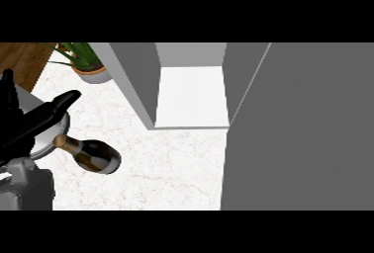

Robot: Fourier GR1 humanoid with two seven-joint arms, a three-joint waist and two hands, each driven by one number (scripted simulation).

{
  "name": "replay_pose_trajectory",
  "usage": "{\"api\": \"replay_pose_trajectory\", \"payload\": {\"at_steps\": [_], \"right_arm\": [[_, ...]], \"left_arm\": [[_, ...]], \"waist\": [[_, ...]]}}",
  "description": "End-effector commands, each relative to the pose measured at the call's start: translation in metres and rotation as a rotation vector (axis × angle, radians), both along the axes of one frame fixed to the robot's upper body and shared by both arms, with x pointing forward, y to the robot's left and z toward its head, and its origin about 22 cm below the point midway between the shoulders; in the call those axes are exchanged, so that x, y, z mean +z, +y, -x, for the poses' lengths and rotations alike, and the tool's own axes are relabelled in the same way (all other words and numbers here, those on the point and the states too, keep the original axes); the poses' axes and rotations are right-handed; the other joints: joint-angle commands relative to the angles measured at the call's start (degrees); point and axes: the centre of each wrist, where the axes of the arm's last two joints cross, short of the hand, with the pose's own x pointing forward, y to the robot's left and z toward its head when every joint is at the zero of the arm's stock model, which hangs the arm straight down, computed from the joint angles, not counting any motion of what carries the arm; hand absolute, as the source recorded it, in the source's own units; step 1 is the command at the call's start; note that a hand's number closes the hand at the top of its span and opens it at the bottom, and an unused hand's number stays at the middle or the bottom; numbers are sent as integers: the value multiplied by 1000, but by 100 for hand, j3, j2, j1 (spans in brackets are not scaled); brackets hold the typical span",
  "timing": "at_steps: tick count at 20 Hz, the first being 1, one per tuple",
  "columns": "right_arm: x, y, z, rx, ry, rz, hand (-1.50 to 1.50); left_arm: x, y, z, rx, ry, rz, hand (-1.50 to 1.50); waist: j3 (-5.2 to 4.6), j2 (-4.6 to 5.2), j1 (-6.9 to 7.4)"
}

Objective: Pick up the wine, place it into the cabinet and close the cabinet

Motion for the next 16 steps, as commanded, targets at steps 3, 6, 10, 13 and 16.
{"api": "replay_pose_trajectory", "payload": {"at_steps": [3, 6, 10, 13, 16], "right_arm": [[6, -14, 10, 21, 24, 10, -150], [10, 0, 17, 10, 11, -8, -150], [15, -7, 11, 13, 33, 15, -150], [30, -6, 8, 25, 19, 9, -150], [33, -18, 22, 29, 28, 1, -150]], "left_arm": [[14, -29, -15, 19, 3, 58, -150], [5, -18, -22, 25, 8, 40, -150], [9, -37, -14, 5, 10, 63, -150], [7, -40, -14, 27, 14, 50, -150], [5, -32, -19, 18, 29, 61, -150]], "waist": [[4, -4, 52], [2, -2, 56], [3, -3, 66], [2, -2, 78], [3, -4, 59]]}}
